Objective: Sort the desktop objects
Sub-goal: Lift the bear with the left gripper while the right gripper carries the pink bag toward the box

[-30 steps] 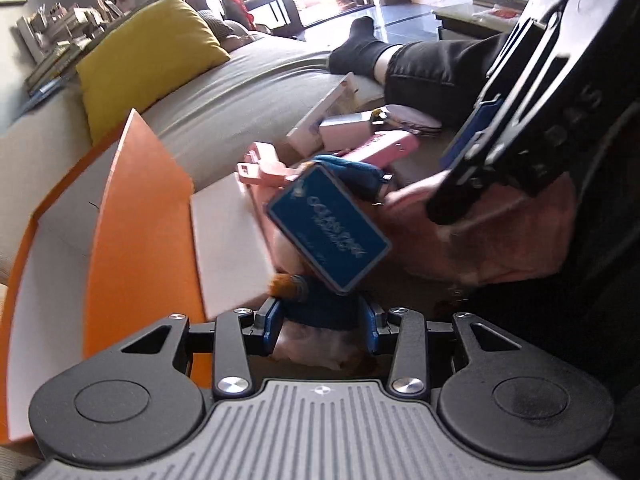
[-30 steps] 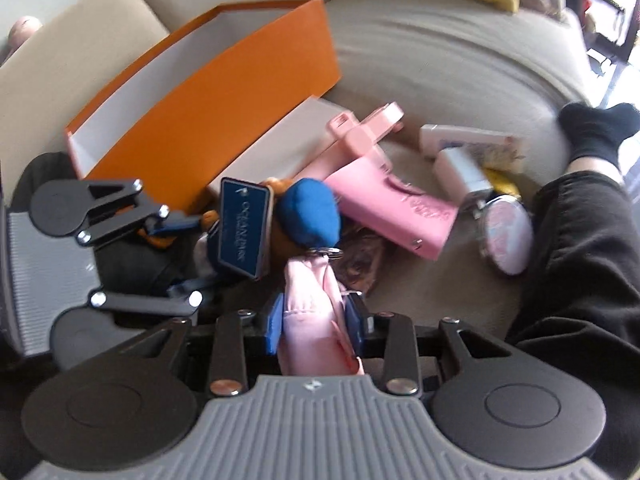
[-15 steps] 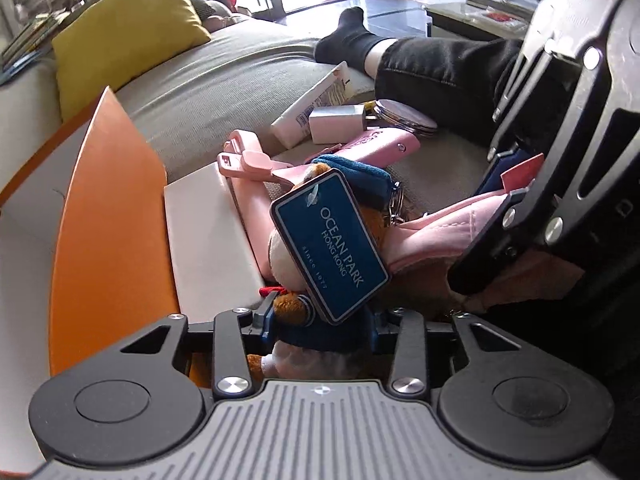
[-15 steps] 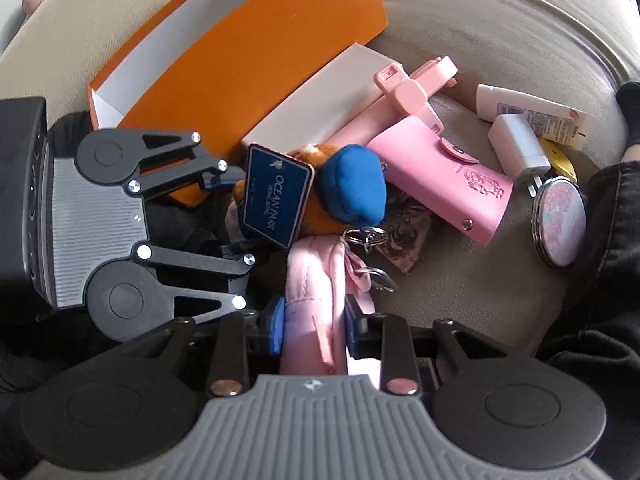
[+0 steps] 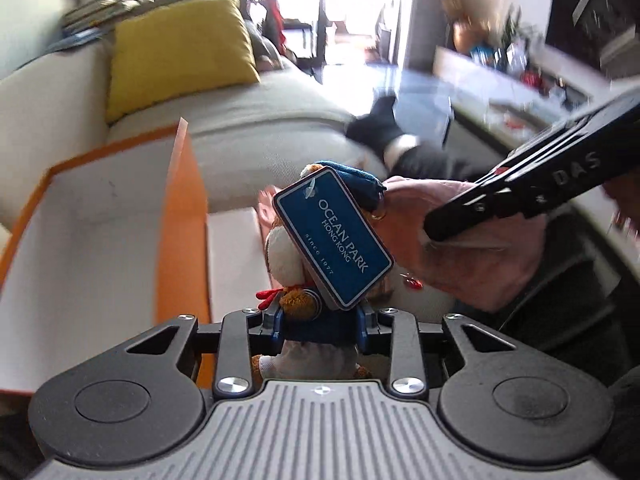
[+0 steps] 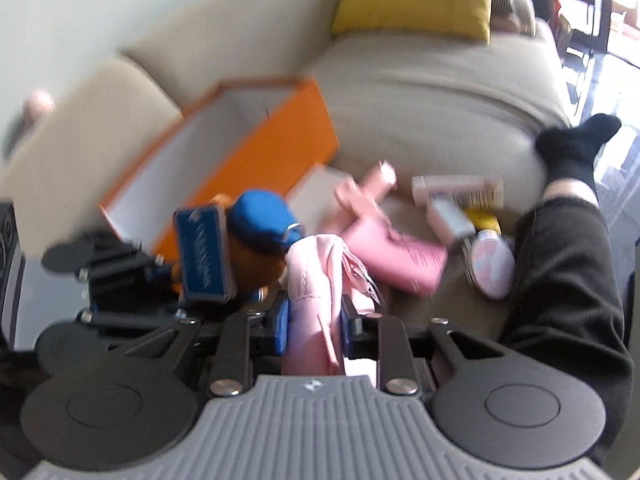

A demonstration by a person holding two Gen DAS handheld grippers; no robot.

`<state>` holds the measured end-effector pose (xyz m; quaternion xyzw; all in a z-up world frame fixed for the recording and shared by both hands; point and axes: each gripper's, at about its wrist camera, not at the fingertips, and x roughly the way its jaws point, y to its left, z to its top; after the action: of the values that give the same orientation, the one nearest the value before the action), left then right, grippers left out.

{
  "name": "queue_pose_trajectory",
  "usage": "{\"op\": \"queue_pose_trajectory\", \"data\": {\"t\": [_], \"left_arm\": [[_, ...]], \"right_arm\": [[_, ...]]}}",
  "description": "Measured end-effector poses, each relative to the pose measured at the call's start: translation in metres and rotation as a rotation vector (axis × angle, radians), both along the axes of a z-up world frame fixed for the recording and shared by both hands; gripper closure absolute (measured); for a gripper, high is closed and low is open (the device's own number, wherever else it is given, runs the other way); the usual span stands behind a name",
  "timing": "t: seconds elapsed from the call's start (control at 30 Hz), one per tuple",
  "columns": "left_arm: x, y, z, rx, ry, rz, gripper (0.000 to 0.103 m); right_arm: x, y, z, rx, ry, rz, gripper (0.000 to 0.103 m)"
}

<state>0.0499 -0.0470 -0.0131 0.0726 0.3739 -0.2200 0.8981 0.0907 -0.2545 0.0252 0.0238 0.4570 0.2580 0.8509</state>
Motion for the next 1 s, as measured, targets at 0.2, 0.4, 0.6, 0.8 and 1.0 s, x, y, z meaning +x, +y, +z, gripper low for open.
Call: {"op": "queue_pose_trajectory", "data": {"t": [0.2,0.4,0.6,0.8,1.0], "left_arm": [[-0.009,0.050,0.051,-0.084,-0.078,0.100,0.066],[-0.006,0.093,0.093,-0.042,-0.188,0.202,0.066],[0.026,0.130,0.090,0.007,-0.109,0.270,0.066],[0.072,0.152,0.051,0.050,0.076,0.300,0.067],[0.097,0.163,0.013,0.084,0.217,0.290,0.066]], "right_arm": [[0.000,0.025,0.040,0.143,-0.144,-0.017,0.077],[0.017,0.075,0.067,0.333,-0.170,0.029,0.077],[0.043,0.143,0.056,0.322,-0.163,0.001,0.077],[0.069,0.194,0.014,0.196,-0.070,-0.059,0.077],[0.081,0.221,-0.015,0.147,0.043,-0.127,0.076]]}}
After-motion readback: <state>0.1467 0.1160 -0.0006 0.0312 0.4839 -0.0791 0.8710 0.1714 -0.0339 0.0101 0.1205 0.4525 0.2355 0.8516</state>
